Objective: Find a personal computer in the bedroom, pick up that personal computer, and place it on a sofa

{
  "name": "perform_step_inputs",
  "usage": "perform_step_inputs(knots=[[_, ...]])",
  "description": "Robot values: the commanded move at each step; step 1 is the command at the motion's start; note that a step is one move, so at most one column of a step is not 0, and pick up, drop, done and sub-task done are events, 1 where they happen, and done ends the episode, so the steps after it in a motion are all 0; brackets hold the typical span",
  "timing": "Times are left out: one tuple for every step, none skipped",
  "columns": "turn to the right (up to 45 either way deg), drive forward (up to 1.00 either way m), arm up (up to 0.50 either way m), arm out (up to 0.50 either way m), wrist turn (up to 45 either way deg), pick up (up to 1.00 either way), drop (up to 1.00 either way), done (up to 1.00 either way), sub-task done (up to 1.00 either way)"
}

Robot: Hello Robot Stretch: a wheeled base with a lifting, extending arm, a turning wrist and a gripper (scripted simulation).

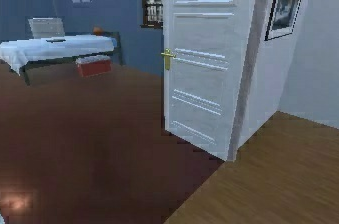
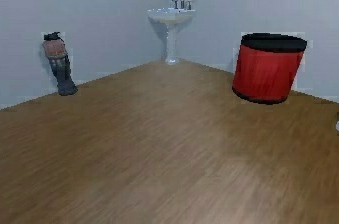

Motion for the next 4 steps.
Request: perform_step_inputs(knots=[[0.0,0.7,0.0,0.0,0.0,0.0,0.0,0.0,0.0],[-36.0,0.0,0.0,0.0,0.0,0.0,0.0,0.0,0.0],[0.0,1.0,0.0,0.0,0.0,0.0,0.0,0.0,0.0],[0.0,1.0,0.0,0.0,0.0,0.0,0.0,0.0,0.0]])
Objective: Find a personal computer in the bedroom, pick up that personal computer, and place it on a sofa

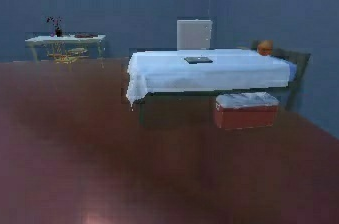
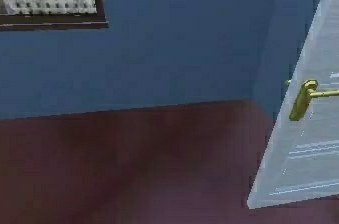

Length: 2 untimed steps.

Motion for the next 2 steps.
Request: perform_step_inputs(knots=[[0.0,1.0,0.0,0.0,0.0,0.0,0.0,0.0,0.0],[0.0,0.75,0.0,0.0,0.0,0.0,0.0,0.0,0.0]])
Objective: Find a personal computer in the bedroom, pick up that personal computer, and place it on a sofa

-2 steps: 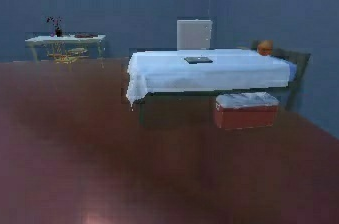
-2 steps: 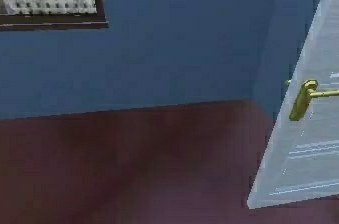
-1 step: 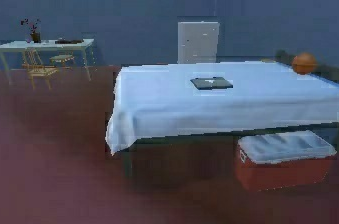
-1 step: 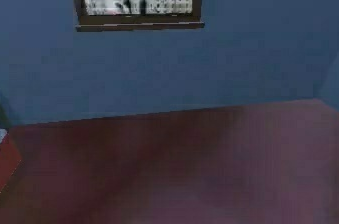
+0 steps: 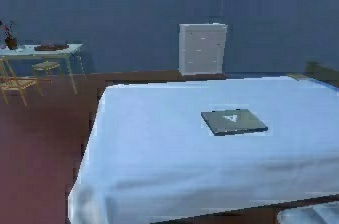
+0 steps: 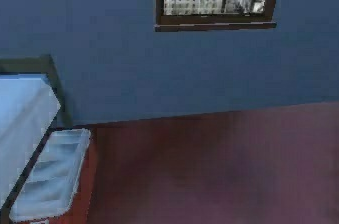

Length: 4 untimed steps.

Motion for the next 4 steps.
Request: perform_step_inputs(knots=[[-45.0,0.0,0.0,0.0,0.0,0.0,0.0,0.0,0.0],[-24.0,0.0,0.0,0.0,0.0,0.0,0.0,0.0,0.0],[45.0,0.0,0.0,0.0,0.0,0.0,0.0,0.0,0.0],[39.0,0.0,0.0,0.0,0.0,0.0,0.0,0.0,0.0]])
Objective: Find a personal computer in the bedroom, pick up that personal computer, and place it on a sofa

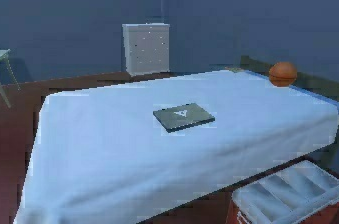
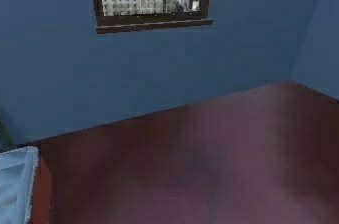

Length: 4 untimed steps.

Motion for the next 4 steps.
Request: perform_step_inputs(knots=[[0.0,0.45,0.0,0.0,0.0,0.0,0.0,0.0,0.0],[-45.0,0.0,0.0,0.0,0.0,0.0,0.0,0.0,0.0],[-33.0,0.0,0.0,0.0,0.0,0.0,0.0,0.0,0.0],[0.0,0.0,0.5,0.0,0.0,0.0,0.0,0.0,0.0]])
